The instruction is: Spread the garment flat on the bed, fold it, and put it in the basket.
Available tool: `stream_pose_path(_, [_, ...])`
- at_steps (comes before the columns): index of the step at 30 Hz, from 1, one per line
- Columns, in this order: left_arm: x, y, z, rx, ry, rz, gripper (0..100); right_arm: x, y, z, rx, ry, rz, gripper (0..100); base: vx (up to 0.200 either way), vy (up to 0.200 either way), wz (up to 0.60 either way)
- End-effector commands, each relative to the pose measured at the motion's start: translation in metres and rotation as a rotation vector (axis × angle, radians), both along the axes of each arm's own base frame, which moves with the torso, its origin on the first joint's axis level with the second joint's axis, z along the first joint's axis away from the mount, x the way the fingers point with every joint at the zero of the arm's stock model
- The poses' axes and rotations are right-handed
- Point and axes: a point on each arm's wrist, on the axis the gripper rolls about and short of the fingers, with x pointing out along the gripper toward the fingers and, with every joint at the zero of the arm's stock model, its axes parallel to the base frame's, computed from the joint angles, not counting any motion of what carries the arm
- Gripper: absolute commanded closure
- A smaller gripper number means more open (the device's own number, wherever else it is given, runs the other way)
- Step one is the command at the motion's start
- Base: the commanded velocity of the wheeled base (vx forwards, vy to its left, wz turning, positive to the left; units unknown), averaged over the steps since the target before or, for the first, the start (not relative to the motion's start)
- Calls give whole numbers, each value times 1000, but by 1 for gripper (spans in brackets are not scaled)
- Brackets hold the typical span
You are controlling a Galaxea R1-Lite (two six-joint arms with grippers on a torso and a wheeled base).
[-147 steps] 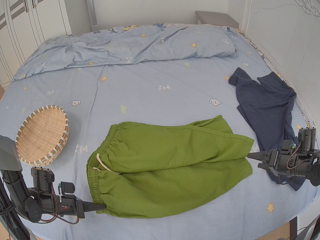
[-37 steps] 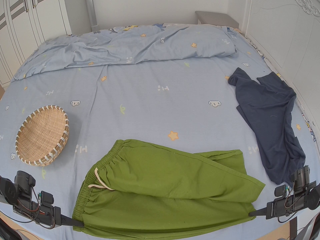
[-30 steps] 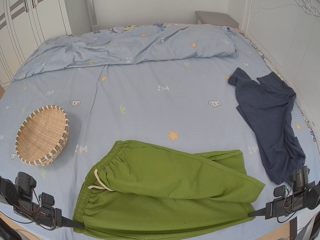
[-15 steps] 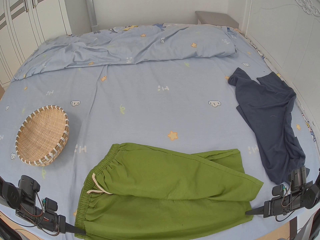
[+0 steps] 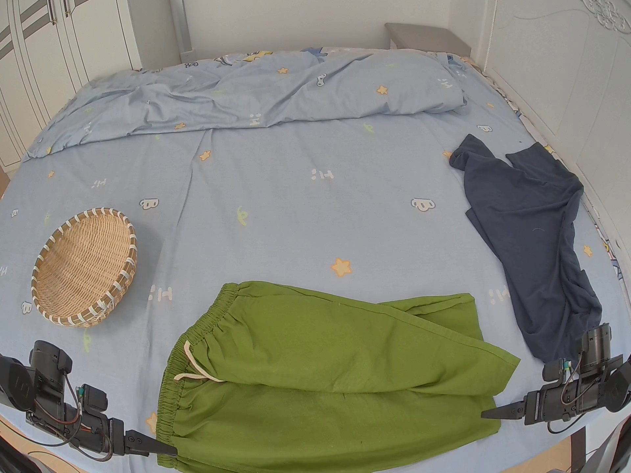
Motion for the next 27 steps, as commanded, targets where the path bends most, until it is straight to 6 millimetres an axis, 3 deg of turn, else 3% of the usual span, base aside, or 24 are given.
stream_pose_path(1, [-3, 1, 19, 14, -71, 20, 0, -9, -1, 22, -8, -131, -18, 0, 0, 0, 0])
stream_pose_path(6, [0, 4, 48, 24, -136, 60, 0, -17, -7, 40, -23, -248, -68, 0, 0, 0, 0])
stream_pose_path(9, [13, 4, 81, 25, -212, 76, 0, -23, -8, 55, -35, -357, -80, 0, 0, 0, 0])
stream_pose_path(13, [34, -7, 108, 22, -296, 6, 0, -19, -9, 68, -44, -440, -79, 0, 0, 0, 0])
stream_pose_path(17, [81, -18, 131, -16, -317, -9, 0, 0, -12, 84, -52, -511, -82, 0, 0, 0, 0])
stream_pose_path(18, [83, -18, 132, -17, -319, -9, 0, 1, -12, 85, -53, -515, -82, 0, 0, 0, 0])
stream_pose_path(19, [106, -22, 133, -26, -311, -20, 0, 13, -14, 90, -54, -525, -82, 0, 0, 0, 0])
stream_pose_path(21, [131, -28, 129, -31, -301, -45, 0, 24, -15, 93, -54, -532, -80, 0, 0, 0, 0])
stream_pose_path(23, [142, -30, 126, -32, -293, -53, 0, 28, -16, 95, -55, -543, -78, 0, 0, 0, 0])
stream_pose_path(24, [165, -32, 119, -32, -283, -62, 0, 34, -16, 99, -57, -560, -78, 0, 0, 0, 0])
stream_pose_path(27, [194, -33, 113, -33, -278, -62, 0, 40, -18, 103, -57, -574, -79, 0, 0, 0, 0])
